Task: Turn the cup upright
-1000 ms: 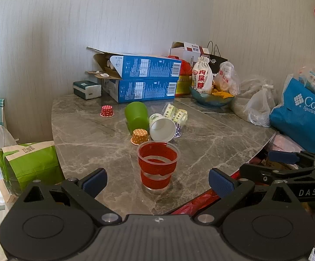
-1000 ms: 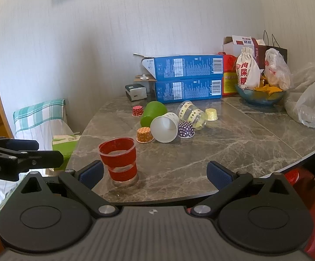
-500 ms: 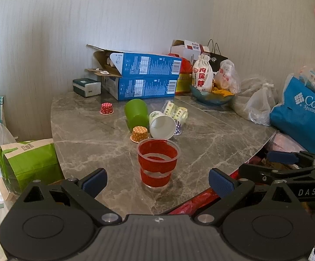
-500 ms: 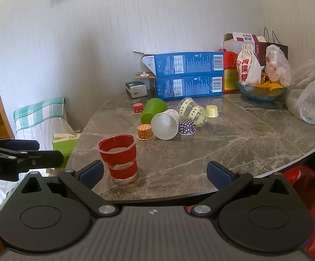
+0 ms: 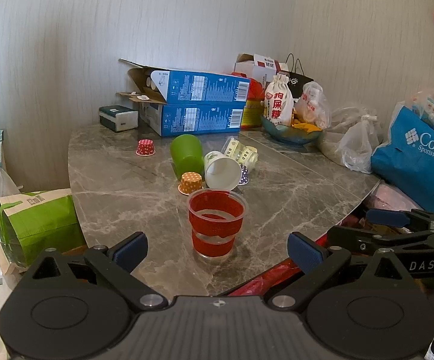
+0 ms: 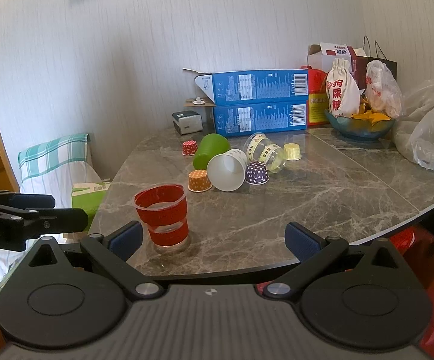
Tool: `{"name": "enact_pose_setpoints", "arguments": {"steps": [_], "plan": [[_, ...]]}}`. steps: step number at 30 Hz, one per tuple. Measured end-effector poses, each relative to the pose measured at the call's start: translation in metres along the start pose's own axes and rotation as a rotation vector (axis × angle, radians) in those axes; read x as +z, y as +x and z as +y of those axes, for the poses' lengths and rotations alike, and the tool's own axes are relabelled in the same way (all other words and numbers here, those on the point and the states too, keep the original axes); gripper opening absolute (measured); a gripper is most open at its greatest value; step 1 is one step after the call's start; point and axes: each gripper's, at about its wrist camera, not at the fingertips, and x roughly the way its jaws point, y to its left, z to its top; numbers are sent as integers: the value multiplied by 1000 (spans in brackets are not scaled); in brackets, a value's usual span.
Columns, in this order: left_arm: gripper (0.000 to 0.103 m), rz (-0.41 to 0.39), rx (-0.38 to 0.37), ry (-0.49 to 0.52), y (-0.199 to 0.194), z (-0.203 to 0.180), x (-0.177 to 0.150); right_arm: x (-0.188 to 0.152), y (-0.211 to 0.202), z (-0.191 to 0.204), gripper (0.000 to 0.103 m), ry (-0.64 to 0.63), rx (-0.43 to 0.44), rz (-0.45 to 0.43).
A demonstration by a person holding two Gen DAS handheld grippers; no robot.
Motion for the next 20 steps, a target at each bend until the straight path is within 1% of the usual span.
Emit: {"name": "enact_pose_setpoints", "arguments": {"steps": [20], "plan": [[101, 1, -3, -3, 4, -1, -4, -3, 4, -1, 102, -1, 2, 12]]}}
